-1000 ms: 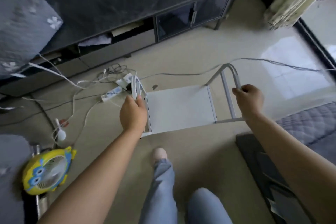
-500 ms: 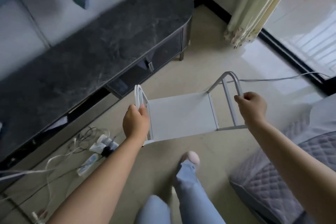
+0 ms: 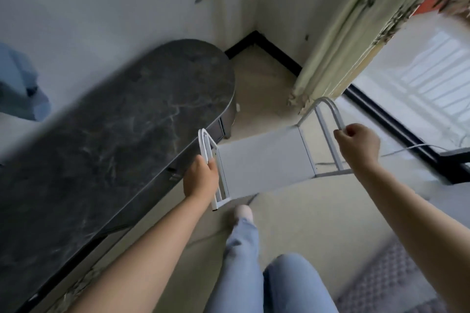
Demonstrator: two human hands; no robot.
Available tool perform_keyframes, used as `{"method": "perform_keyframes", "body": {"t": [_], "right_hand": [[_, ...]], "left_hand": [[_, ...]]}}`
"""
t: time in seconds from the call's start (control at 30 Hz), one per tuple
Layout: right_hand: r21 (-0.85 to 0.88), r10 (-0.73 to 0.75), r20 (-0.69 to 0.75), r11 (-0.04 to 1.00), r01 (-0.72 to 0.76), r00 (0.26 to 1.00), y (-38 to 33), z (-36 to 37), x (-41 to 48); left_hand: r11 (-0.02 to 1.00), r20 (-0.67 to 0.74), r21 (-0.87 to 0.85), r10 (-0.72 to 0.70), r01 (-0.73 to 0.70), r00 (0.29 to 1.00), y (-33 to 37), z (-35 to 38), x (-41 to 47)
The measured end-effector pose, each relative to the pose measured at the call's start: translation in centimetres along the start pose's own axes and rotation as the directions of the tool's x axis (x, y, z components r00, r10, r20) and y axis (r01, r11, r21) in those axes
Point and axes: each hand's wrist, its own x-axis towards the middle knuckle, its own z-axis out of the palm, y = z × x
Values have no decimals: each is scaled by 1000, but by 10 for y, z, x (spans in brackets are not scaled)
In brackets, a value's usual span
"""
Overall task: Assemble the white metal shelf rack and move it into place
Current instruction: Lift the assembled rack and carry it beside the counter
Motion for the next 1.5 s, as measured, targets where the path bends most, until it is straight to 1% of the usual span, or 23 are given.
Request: {"method": "perform_keyframes", "body": {"t": [0.13, 0.23, 0.3, 0.4, 0.53, 0.6, 0.67, 0.77, 0.83, 1.0, 1.07, 1.13, 1.2, 1.3, 1.33, 1.4, 1.47, 1.5], "right_hand": [[-180, -45, 31, 982, 50, 999, -32, 1, 83], [-321, -81, 62, 942, 97, 995, -50, -1, 144], [-387, -116, 100, 910, 146, 988, -64, -2, 184], [-439, -142, 153, 877, 196, 978, -87, -2, 242], [-514, -184, 201, 816, 264, 962, -125, 2, 306], [-534, -173, 215, 803, 265, 961, -142, 6, 330], [-537, -158, 228, 803, 259, 961, -153, 9, 350], [-521, -89, 238, 828, 205, 967, -165, 10, 373], [-505, -46, 258, 845, 175, 965, -171, 14, 385], [-497, 69, 277, 864, 81, 958, -185, 37, 405], [-481, 145, 267, 877, 1, 953, -190, 47, 401], [-449, 184, 288, 893, -37, 940, -187, 60, 401], [-401, 239, 303, 910, -104, 922, -181, 78, 399], [-260, 306, 310, 938, -229, 900, -179, 109, 392], [-195, 325, 303, 941, -276, 896, -182, 118, 392], [-112, 358, 307, 934, -340, 882, -191, 132, 396], [-133, 386, 352, 922, -363, 853, -199, 140, 403], [-197, 389, 365, 920, -338, 846, -203, 140, 406]], "left_hand": [[1000, 107, 31, 2, -5, 994, 56, 1, 62], [997, 179, 80, -1, -14, 984, 100, 3, 105], [995, 202, 94, 11, -30, 979, 129, 5, 130], [996, 225, 84, -4, -15, 974, 168, 8, 163], [1000, 221, 16, -18, 15, 975, 205, 5, 210], [999, 213, 33, -11, 4, 977, 218, 0, 232], [999, 209, 28, 32, -39, 977, 230, -5, 252], [996, 202, -6, 90, -90, 975, 251, -18, 287], [993, 199, 14, 112, -117, 974, 266, -27, 317], [958, 222, 137, 217, -250, 951, 301, -49, 399], [937, 257, 187, 243, -295, 935, 315, -54, 426], [903, 279, 222, 304, -369, 911, 336, -58, 455], [876, 295, 261, 327, -405, 898, 357, -60, 482], [836, 311, 347, 325, -425, 893, 380, -62, 512], [826, 291, 380, 319, -415, 902, 384, -64, 519], [847, 227, 395, 284, -355, 931, 386, -69, 530], [883, 179, 350, 265, -313, 948, 382, -73, 535], [895, 151, 322, 274, -310, 950, 378, -73, 535]]}}
